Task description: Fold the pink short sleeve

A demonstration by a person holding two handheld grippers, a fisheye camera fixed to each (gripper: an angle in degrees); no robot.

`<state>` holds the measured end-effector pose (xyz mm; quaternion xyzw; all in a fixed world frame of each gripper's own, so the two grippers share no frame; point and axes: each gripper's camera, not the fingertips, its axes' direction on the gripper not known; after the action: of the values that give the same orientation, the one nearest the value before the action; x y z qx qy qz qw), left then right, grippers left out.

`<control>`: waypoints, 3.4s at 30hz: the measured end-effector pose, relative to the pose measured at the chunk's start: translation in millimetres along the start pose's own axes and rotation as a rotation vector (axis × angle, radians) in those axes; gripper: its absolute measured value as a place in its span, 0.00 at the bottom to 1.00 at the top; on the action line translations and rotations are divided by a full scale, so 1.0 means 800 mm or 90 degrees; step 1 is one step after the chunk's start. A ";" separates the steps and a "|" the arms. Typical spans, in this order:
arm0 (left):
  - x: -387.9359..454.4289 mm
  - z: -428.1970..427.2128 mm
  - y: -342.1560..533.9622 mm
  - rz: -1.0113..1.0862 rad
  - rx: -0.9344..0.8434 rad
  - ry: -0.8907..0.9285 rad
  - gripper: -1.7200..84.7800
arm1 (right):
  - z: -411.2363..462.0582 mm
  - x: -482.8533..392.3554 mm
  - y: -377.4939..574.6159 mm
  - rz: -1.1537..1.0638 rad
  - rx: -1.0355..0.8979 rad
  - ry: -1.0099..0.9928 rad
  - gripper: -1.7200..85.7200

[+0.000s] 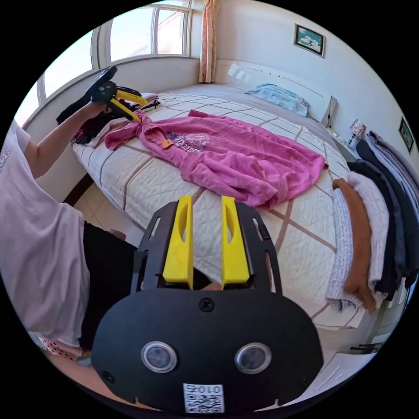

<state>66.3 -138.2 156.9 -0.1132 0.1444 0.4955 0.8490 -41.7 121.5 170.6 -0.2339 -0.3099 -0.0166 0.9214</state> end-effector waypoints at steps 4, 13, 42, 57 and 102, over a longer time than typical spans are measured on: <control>-0.001 0.023 -0.007 0.044 -0.030 0.036 0.15 | 0.004 -0.009 -0.006 -0.026 -0.014 0.034 0.14; -0.054 -0.106 0.036 0.016 0.158 0.223 0.09 | 0.033 -0.041 -0.020 -0.073 -0.035 0.107 0.14; -0.257 0.019 0.088 -0.211 0.182 0.414 0.02 | -0.094 0.192 -0.105 0.137 0.015 0.045 0.09; -0.245 0.046 0.115 -0.267 0.244 0.382 0.03 | 0.064 0.196 -0.203 0.034 -0.117 0.148 0.14; -0.121 -0.010 0.148 -0.213 0.300 0.391 0.03 | -0.016 0.144 -0.041 0.044 -0.131 0.083 0.04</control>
<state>-83.3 -162.3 178.3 -0.0800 0.4798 0.2473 0.8380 52.6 99.7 242.3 -0.3358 -0.2380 -0.0315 0.9108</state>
